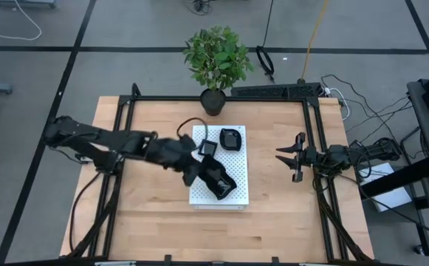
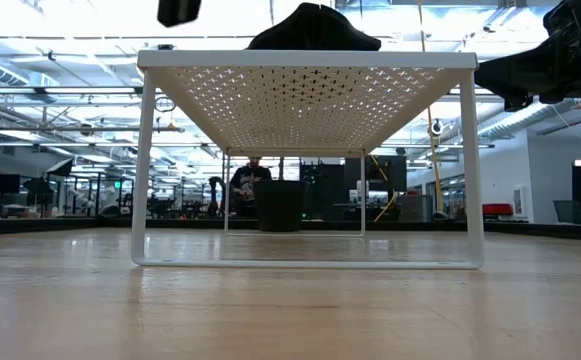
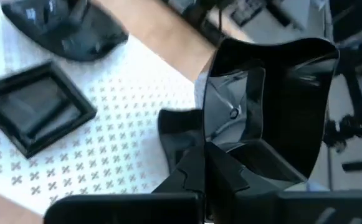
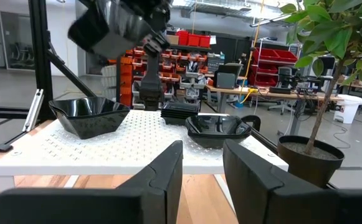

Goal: Pick & Place Mini shaped plates
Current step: Stack the black distorted square plate on top of the the black distorted square plate on the shelf, then return to Home Position

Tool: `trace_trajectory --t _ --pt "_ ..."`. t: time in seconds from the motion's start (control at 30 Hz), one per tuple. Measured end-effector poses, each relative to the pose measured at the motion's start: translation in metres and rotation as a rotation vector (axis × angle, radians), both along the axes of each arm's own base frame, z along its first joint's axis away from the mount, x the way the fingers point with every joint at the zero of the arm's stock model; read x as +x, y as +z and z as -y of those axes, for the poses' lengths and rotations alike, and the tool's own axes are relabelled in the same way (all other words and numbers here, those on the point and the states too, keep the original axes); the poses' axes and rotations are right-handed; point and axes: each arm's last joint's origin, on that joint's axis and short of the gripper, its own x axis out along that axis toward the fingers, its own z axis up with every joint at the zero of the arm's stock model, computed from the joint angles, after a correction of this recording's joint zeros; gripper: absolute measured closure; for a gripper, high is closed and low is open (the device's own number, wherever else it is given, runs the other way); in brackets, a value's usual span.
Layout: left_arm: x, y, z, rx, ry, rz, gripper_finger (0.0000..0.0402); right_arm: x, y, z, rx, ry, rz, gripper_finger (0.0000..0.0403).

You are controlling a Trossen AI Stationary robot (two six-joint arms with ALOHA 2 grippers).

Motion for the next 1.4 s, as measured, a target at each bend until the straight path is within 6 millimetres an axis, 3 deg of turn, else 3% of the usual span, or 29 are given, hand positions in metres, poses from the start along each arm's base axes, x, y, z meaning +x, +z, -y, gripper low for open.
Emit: trace_trajectory --t 0.2,0.47,0.6,0.9,1.17,1.4 --pt "0.026 -0.019 -0.020 -0.079 -0.097 -0.133 0.0401 0.000 0.000 0.000 0.000 0.000 0.000 0.0300" --pt "0.048 -0.053 -0.022 -0.088 -0.158 -0.281 0.0401 0.000 0.000 0.000 0.000 0.000 0.000 0.0300" --pt "0.053 -0.060 -0.021 -0.104 -0.171 -0.306 0.0401 0.000 0.000 0.000 0.000 0.000 0.000 0.0300" --pt "0.054 -0.054 -0.021 -0.104 -0.172 -0.257 0.0376 0.000 0.000 0.000 0.000 0.000 0.000 0.0300" --pt "0.053 -0.054 -0.023 -0.098 -0.206 -0.256 0.0313 0.000 0.000 0.000 0.000 0.000 0.000 0.0300" --pt "0.031 -0.017 -0.035 -0.227 -0.255 -0.144 0.0275 0.000 0.000 0.000 0.000 0.000 -0.001 0.0301"
